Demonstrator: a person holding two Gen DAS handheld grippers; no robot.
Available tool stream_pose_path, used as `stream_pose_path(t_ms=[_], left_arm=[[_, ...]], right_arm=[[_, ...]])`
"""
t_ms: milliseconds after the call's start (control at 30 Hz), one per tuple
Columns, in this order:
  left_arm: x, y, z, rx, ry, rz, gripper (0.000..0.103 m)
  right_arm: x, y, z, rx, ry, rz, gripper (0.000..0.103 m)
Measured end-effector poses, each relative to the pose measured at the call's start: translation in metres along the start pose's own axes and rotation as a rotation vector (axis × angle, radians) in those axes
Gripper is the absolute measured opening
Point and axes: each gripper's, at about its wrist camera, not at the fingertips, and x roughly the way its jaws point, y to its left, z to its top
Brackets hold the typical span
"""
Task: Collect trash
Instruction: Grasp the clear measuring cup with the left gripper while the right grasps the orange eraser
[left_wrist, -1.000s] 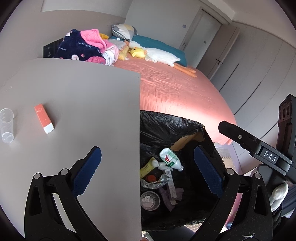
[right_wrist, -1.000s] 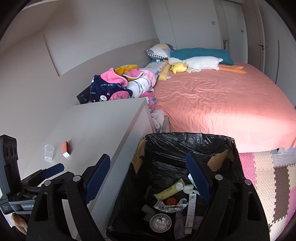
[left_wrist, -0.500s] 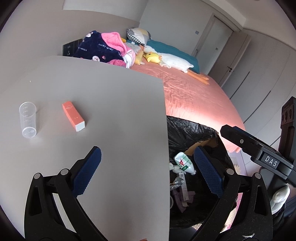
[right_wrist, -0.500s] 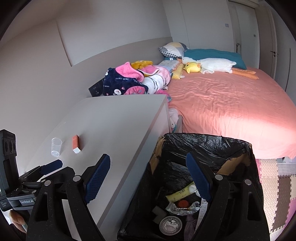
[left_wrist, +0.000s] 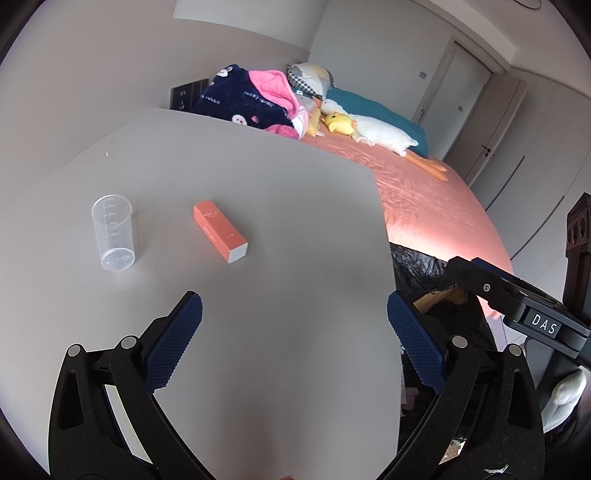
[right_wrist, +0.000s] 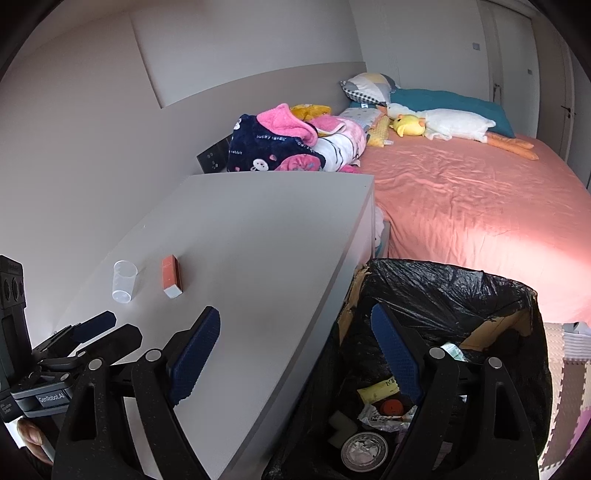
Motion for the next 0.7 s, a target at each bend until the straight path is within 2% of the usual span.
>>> stream_pose_path(t_ms=[233, 467, 700], left_arm=[[-0.002, 0.023, 0.001, -0.025, -0.021, 0.057, 0.096], [-0.012, 0.048, 0.004, -0.080, -0.078, 0.122, 0.096], [-0.009, 0.072, 0.010, -0.109, -0.075, 0.175, 0.096]], right_arm=[[0.015, 0.018, 0.004, -0.027, 0.016, 0.025, 0.084], [0.029, 0.035, 0.010, -0.059, 0.030, 0.051, 0.084], [0.044, 0.049, 0.014, -0.089, 0.051, 0.065, 0.084]])
